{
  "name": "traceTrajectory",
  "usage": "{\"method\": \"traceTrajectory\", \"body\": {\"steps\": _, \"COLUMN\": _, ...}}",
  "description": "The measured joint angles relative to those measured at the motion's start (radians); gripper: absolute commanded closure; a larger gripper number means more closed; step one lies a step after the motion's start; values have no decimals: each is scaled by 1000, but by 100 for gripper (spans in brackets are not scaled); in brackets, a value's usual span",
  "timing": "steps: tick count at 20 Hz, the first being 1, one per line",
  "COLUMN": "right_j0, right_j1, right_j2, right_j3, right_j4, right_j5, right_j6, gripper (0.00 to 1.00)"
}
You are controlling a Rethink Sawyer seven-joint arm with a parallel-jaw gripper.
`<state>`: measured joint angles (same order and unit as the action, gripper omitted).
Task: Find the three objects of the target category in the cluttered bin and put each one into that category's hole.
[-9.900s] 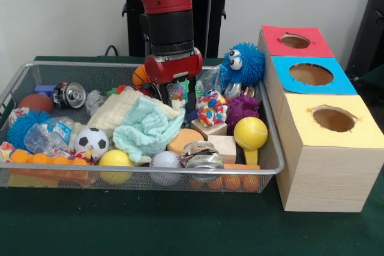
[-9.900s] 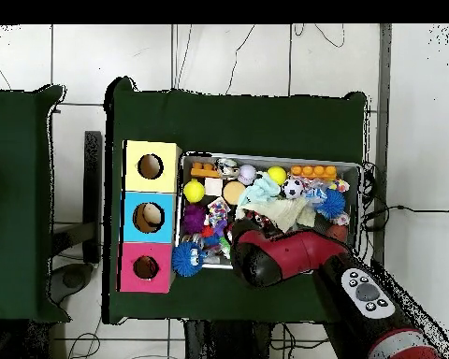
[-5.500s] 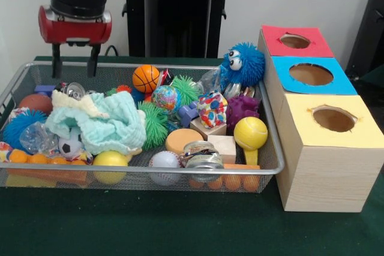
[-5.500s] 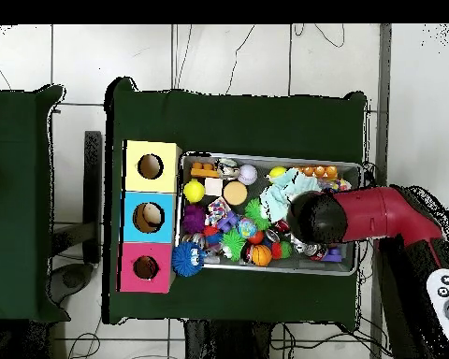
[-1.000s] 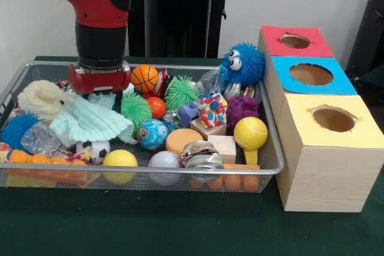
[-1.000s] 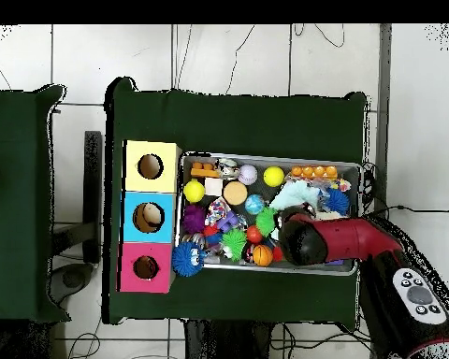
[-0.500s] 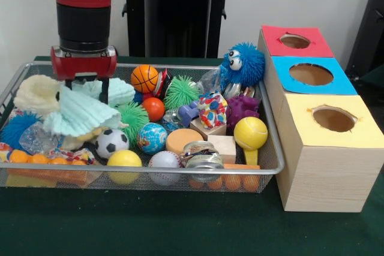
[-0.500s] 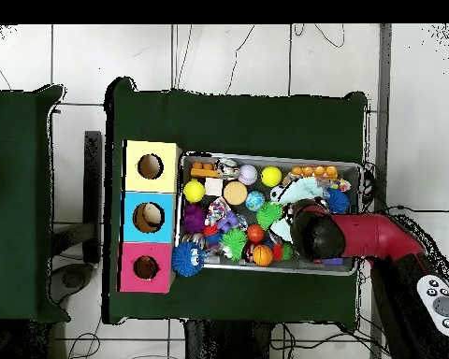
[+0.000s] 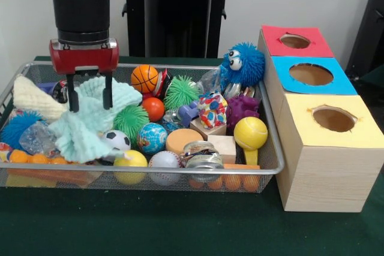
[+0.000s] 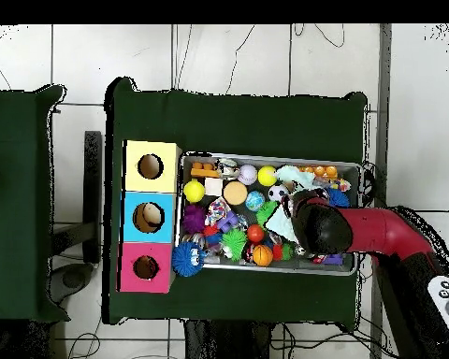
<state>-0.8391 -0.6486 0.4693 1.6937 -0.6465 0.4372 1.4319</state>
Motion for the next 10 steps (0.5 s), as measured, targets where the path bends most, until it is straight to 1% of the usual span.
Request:
{"method": "traceTrajectory", "body": {"steps": 4, "right_j0": -13, "right_j1": -6, "right_j2": 26, "right_j3": 13, "right_j4": 8, "right_j5": 0, "right_j6": 0, "gripper": 0}}
{"method": "traceTrajectory", "body": {"steps": 10, "right_j0": -12, "right_j1": -5, "right_j2": 27, "right_j3": 14, "right_j4": 4, "right_j5": 0, "right_j6": 0, "gripper": 0}}
